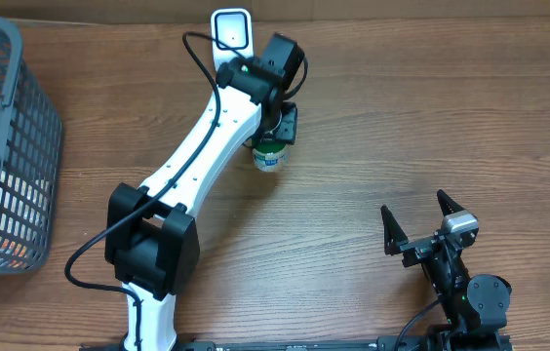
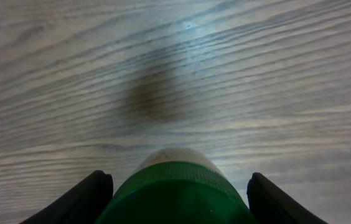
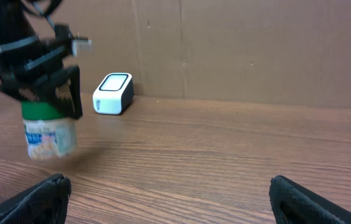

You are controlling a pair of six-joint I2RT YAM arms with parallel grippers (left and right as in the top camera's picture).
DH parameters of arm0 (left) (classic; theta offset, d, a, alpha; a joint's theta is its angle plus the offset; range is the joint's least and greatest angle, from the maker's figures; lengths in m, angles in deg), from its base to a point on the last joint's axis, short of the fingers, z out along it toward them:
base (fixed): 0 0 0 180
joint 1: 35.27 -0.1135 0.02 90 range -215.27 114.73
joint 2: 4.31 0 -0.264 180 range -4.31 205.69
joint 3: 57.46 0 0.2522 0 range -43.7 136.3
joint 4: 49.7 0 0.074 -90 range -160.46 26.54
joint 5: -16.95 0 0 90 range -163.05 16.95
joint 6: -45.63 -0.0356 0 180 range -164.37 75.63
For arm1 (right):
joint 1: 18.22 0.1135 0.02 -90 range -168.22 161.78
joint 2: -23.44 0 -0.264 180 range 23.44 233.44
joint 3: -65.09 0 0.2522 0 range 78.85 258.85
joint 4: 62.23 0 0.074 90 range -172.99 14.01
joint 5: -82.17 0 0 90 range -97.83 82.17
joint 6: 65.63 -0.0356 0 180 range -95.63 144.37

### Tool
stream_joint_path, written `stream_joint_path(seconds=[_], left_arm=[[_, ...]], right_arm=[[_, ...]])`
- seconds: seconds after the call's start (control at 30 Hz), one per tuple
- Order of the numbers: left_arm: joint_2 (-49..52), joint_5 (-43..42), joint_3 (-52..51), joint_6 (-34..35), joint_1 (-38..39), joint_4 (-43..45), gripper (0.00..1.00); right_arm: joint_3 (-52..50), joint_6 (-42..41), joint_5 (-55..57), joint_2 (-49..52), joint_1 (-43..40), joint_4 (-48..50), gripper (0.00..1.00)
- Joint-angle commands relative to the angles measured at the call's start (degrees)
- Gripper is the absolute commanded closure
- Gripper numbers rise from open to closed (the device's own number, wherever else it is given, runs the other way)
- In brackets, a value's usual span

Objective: Scan the item barcode
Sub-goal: 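Carry the green-capped jar to the scanner with the left gripper, then lower the jar onto the table and open the left gripper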

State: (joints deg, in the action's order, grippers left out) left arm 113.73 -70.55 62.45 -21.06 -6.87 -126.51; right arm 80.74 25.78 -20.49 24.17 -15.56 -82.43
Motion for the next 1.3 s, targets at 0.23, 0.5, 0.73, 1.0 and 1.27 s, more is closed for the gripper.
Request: stream_joint_path(seconds=[0.23, 0.5, 0.73, 1.0, 1.27], left_arm=[[-0.8, 1.1, -12.9, 2.7, -0.3, 17.0, 0.67], [-0.8, 1.1, -21.8, 2.7, -0.2, 24.7, 0.64], [-0.8, 0.0, -19.8, 1.7, -0.2, 22.7, 0.31], [-1.0, 0.0, -6.8, -2.3, -0.3, 13.2, 0.0], [-1.0, 0.7, 11.5, -4.3, -1.8, 1.7, 0.01]], right_arm=[[-0.3, -0.3, 0.0, -0.6, 0.3, 0.3, 0.0], [-0.3, -0.3, 0.0, -0.6, 0.3, 0.3, 0.0], [-0.3, -0.3, 0.0, -0.6, 0.3, 0.3, 0.0], [-0.3, -0.3, 0.0, -0.6, 0.3, 0.3, 0.0], [-0.3, -0.3, 0.0, -0.6, 0.3, 0.3, 0.0]])
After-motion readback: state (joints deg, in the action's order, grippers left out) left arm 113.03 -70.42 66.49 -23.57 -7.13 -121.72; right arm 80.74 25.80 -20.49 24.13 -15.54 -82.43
